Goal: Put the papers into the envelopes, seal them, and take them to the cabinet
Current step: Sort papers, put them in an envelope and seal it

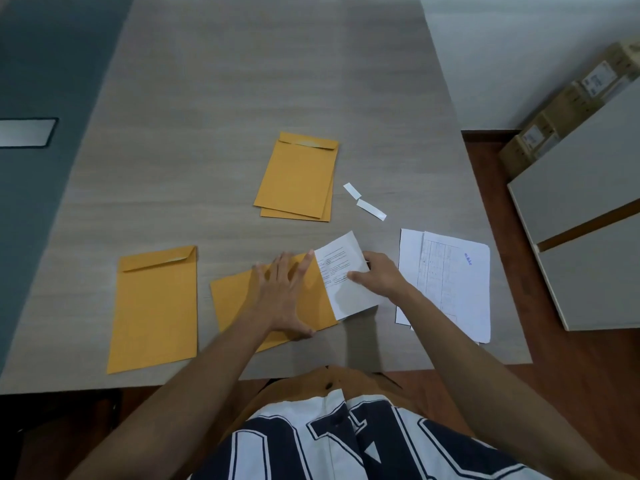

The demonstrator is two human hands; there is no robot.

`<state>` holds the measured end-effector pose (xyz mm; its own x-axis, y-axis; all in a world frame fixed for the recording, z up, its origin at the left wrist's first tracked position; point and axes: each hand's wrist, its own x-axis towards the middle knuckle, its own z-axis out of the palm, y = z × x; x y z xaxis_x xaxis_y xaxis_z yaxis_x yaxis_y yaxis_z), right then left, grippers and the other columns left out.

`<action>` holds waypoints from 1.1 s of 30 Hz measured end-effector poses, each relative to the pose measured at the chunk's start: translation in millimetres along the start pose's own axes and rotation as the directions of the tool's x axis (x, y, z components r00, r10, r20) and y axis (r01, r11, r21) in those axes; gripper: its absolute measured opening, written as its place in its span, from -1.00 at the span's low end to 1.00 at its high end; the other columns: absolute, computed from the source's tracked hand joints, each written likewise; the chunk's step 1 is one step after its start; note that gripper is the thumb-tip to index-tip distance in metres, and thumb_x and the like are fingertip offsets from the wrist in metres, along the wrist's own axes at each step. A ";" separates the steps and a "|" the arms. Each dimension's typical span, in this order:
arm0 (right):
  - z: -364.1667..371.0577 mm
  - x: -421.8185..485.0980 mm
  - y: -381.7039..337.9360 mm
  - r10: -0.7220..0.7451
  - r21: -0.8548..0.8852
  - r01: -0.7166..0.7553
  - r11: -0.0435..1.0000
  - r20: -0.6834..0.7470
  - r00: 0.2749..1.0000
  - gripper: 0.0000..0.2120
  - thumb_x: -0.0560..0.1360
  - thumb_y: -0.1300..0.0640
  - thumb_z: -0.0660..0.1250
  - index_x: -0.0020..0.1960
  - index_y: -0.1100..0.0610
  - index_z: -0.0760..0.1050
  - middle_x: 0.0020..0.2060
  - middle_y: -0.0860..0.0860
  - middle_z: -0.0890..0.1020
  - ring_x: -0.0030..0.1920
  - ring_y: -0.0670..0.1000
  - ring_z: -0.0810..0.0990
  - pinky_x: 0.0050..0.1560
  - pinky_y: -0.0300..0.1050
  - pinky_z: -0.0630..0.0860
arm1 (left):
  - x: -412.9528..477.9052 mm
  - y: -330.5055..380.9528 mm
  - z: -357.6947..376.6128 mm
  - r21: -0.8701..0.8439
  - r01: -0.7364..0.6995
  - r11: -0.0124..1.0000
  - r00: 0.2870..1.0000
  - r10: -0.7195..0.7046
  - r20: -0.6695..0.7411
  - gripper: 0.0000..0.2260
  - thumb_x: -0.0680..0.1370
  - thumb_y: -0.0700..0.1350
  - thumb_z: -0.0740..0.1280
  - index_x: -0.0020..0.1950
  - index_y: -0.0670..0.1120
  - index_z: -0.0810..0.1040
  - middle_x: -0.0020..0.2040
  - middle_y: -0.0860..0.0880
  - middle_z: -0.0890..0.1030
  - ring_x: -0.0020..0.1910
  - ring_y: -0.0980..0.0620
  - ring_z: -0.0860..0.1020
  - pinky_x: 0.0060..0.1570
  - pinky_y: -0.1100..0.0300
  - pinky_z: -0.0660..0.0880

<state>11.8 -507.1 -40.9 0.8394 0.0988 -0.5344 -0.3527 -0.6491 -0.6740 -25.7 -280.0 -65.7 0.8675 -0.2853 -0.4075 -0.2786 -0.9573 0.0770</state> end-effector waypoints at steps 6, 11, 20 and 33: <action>0.1 -1.0 -0.3 0.054 -0.028 -0.054 0.998 -0.003 0.999 -0.71 0.56 0.16 0.33 0.26 0.18 0.55 0.20 0.09 0.62 0.11 0.08 0.60 0.00 -0.12 0.50 | 0.8 5.5 -0.1 0.038 -0.025 0.999 0.999 0.024 0.027 0.35 0.11 0.52 0.42 0.51 0.12 -0.46 0.56 -0.24 -0.02 0.55 -0.28 -0.01 0.39 -0.42 0.03; 6.2 -0.5 0.3 0.098 -0.036 -0.097 0.995 0.007 0.995 -0.68 0.55 0.18 0.33 0.29 0.18 0.53 0.23 0.11 0.61 0.16 0.11 0.59 0.02 -0.12 0.49 | 0.9 5.7 1.0 0.058 -0.063 0.996 0.998 0.064 -0.005 0.32 0.13 0.51 0.40 0.52 0.09 -0.44 0.51 -0.24 0.08 0.52 -0.26 0.06 0.37 -0.38 0.09; 8.8 -0.9 -4.7 0.108 -0.096 -0.107 0.990 -0.003 0.994 -0.67 0.54 0.15 0.35 0.29 0.17 0.55 0.22 0.08 0.62 0.16 0.08 0.60 -0.13 -0.23 0.44 | -0.5 6.5 6.8 0.038 -0.075 0.996 0.997 0.075 -0.018 0.32 0.12 0.54 0.37 0.52 0.09 -0.46 0.52 -0.24 0.07 0.51 -0.27 0.06 0.37 -0.39 0.08; 13.5 -0.6 -11.2 0.151 -0.068 -0.151 0.986 0.006 0.988 -0.66 0.52 0.21 0.38 0.28 0.19 0.54 0.22 0.12 0.62 0.16 0.11 0.60 0.02 -0.09 0.55 | 1.6 8.2 2.3 0.062 -0.088 0.994 0.996 0.090 -0.028 0.31 0.13 0.55 0.36 0.53 0.09 -0.43 0.50 -0.26 0.11 0.49 -0.27 0.10 0.36 -0.34 0.12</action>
<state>9.7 -489.7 -40.0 0.7739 0.0040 -0.6333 -0.4462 -0.7062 -0.5497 -27.6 -288.2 -67.8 0.8500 -0.3714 -0.3734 -0.3789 -0.9237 0.0562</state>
